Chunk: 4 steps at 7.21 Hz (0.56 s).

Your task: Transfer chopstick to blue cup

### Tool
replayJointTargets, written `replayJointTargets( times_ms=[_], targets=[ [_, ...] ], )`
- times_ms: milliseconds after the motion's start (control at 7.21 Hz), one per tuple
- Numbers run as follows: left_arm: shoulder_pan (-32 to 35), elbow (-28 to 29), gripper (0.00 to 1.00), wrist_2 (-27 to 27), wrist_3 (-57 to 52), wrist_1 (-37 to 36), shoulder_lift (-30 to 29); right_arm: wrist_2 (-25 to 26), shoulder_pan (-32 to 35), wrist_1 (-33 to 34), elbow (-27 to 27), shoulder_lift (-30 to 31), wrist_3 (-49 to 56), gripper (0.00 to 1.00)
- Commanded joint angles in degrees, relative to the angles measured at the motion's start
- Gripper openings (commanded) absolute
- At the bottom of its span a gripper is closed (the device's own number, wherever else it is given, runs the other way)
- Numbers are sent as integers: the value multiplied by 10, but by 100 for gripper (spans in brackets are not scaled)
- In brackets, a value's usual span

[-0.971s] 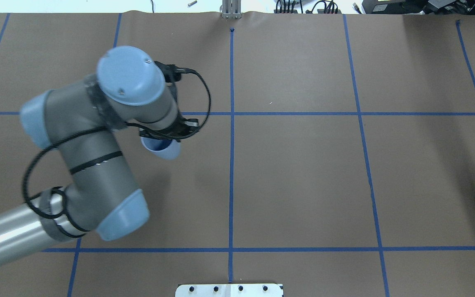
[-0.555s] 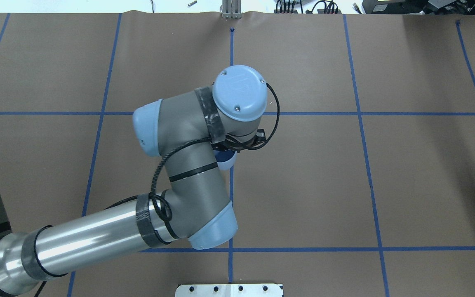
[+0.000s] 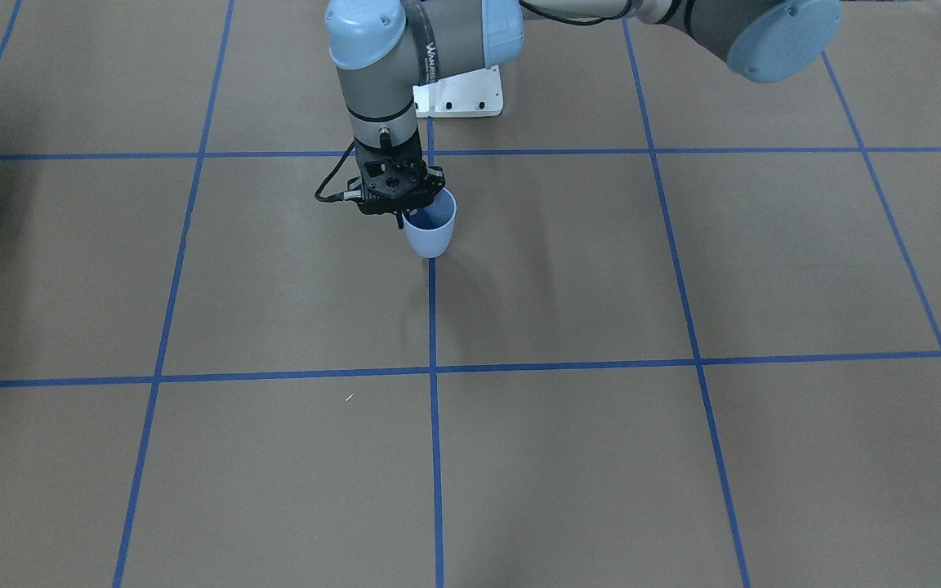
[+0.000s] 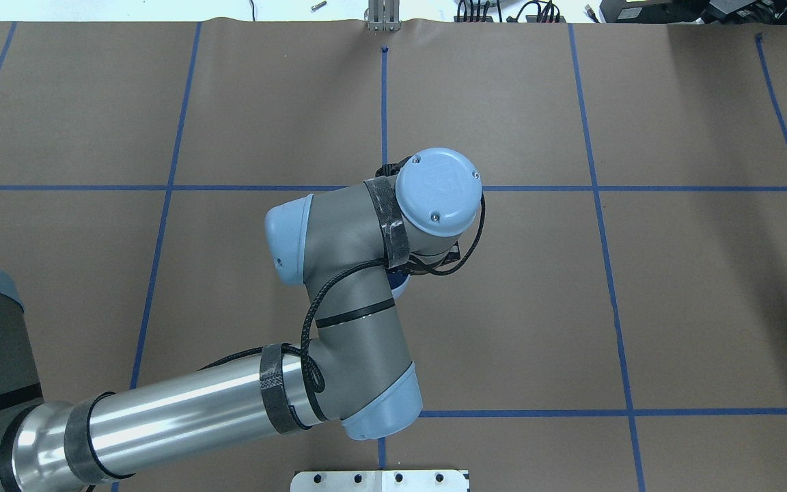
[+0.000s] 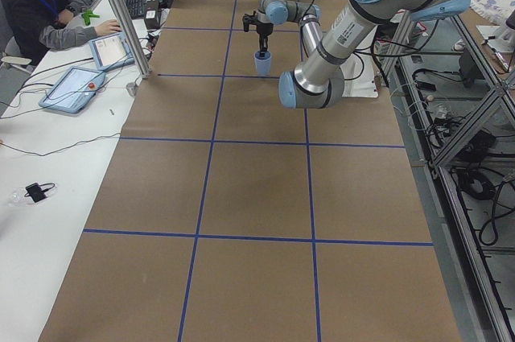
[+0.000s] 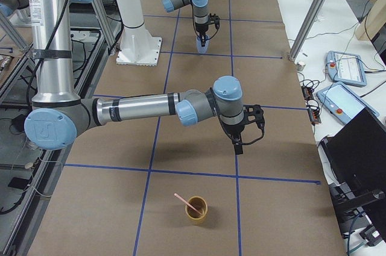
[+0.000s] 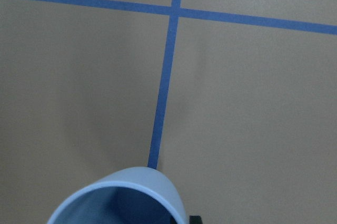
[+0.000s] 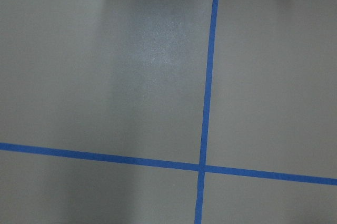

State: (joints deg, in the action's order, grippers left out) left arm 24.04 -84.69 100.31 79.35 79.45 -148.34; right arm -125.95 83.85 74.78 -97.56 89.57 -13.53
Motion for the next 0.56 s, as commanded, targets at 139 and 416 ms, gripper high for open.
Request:
replayJointTargets(
  times_ms=[139, 416],
  targets=[
    [-5, 4, 0, -2, -4, 12, 5, 0, 0, -1, 0, 1, 0, 100],
    [-5, 2, 0, -2, -5, 60, 29, 0, 0, -1, 0, 1, 0, 100]
  ],
)
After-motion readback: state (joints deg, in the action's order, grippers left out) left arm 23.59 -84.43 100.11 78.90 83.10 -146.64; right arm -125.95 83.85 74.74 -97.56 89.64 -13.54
